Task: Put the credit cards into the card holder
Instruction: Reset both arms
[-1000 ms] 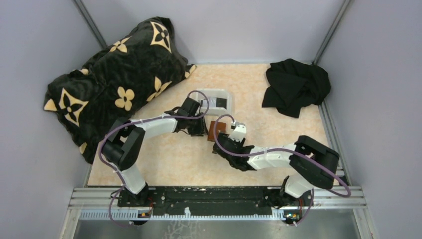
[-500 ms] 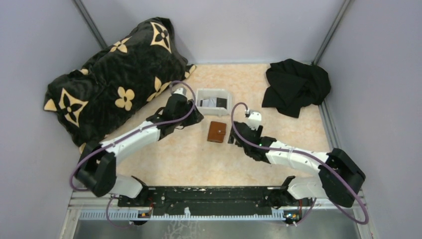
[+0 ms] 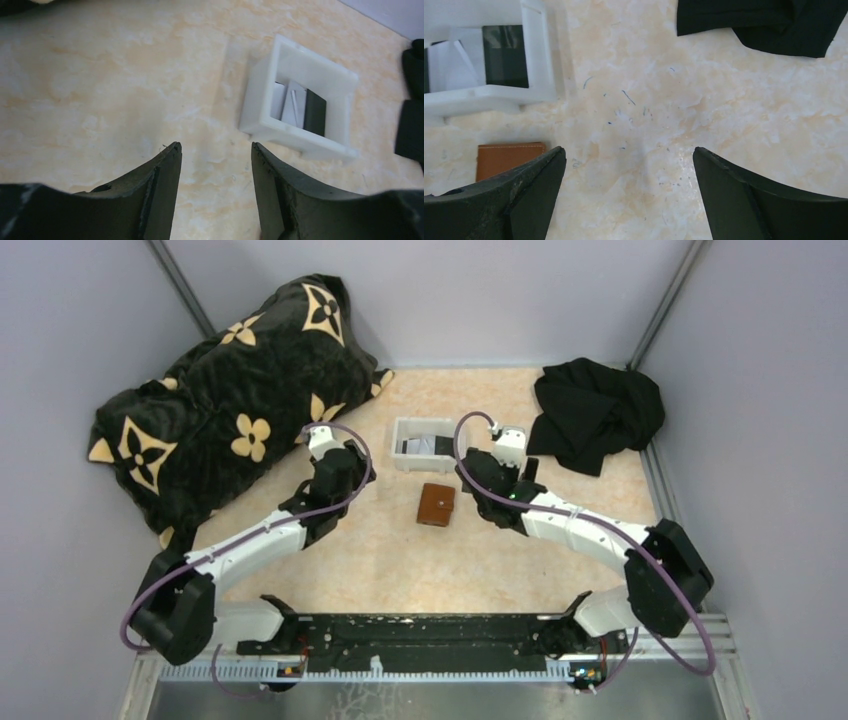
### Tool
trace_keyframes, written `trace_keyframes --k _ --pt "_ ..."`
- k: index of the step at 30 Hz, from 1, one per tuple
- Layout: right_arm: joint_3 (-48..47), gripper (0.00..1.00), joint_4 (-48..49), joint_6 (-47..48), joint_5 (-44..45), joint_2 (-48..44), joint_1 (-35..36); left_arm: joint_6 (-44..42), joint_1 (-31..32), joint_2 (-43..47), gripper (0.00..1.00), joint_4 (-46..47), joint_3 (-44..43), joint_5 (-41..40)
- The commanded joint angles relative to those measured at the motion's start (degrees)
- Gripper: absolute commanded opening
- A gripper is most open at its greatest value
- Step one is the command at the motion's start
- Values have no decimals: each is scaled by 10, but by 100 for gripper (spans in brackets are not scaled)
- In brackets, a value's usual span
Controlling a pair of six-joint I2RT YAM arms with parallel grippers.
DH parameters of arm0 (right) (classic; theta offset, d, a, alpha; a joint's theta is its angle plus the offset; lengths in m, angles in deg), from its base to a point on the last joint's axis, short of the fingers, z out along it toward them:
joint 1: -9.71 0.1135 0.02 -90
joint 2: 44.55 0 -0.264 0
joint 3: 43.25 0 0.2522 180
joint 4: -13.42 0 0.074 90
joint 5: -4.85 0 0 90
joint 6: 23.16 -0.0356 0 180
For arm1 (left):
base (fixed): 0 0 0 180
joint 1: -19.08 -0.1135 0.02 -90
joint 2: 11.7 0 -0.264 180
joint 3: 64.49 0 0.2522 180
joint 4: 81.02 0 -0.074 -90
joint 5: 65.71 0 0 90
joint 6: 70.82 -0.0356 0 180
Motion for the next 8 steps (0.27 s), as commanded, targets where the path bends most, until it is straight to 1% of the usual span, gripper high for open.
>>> trace_keyframes --k 1,5,8 --pt "-14 99 -1 28 42 8 -2 -23 -3 -30 62 27 -12 -79" --pt "-4 97 27 62 56 -3 -4 -24 -4 -44 64 38 -10 -88" --pt "12 99 65 75 57 -30 -5 -21 -5 -50 65 45 -9 -90"
